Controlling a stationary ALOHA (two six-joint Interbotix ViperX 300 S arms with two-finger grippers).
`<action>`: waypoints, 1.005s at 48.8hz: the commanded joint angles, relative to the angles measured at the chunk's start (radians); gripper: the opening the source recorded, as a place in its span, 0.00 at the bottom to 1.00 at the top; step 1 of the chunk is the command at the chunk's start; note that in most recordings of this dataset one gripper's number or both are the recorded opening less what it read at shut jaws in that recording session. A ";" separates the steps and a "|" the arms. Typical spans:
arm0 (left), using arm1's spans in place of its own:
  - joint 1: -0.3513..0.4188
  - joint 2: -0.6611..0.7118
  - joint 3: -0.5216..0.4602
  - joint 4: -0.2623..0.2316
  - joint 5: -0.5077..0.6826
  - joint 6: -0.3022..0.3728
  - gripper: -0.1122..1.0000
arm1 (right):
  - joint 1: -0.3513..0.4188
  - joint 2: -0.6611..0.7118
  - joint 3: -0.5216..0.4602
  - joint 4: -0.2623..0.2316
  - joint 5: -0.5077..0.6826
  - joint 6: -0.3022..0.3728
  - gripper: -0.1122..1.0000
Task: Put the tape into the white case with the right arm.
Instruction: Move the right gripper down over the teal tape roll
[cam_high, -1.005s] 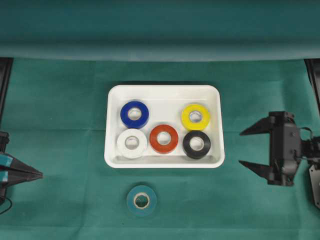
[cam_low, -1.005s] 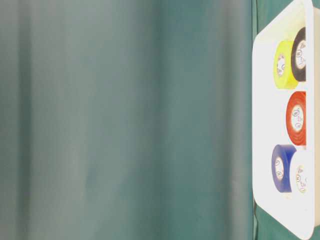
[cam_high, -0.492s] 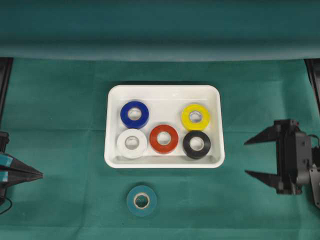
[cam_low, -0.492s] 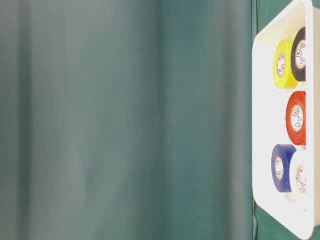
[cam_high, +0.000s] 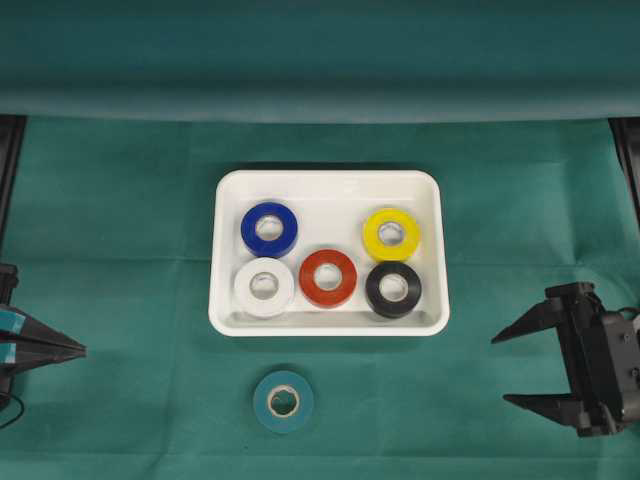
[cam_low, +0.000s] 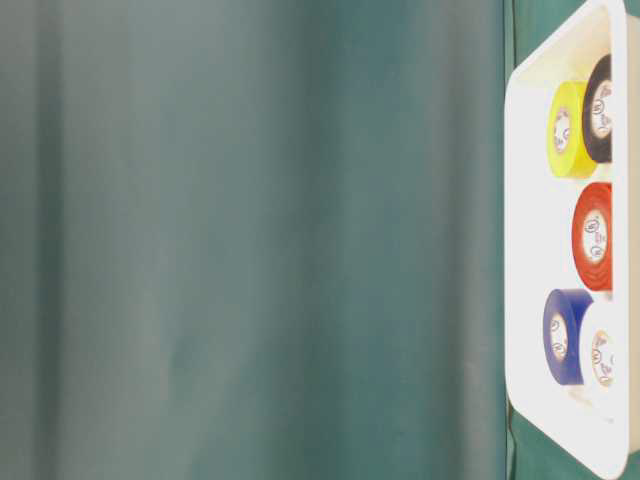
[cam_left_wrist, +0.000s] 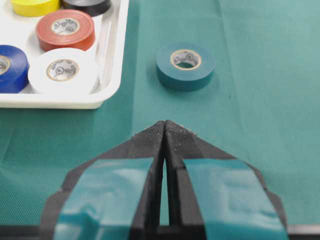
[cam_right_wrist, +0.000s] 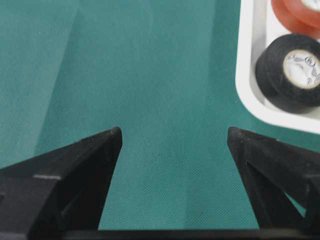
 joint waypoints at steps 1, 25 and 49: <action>0.002 0.008 -0.012 0.000 -0.009 0.002 0.10 | 0.003 0.002 -0.012 0.003 -0.005 0.002 0.77; 0.002 0.008 -0.012 0.000 -0.009 0.002 0.10 | 0.005 0.256 -0.210 -0.002 -0.011 -0.002 0.72; 0.002 0.006 -0.011 0.000 -0.009 0.003 0.10 | 0.026 0.604 -0.514 -0.006 -0.035 -0.008 0.72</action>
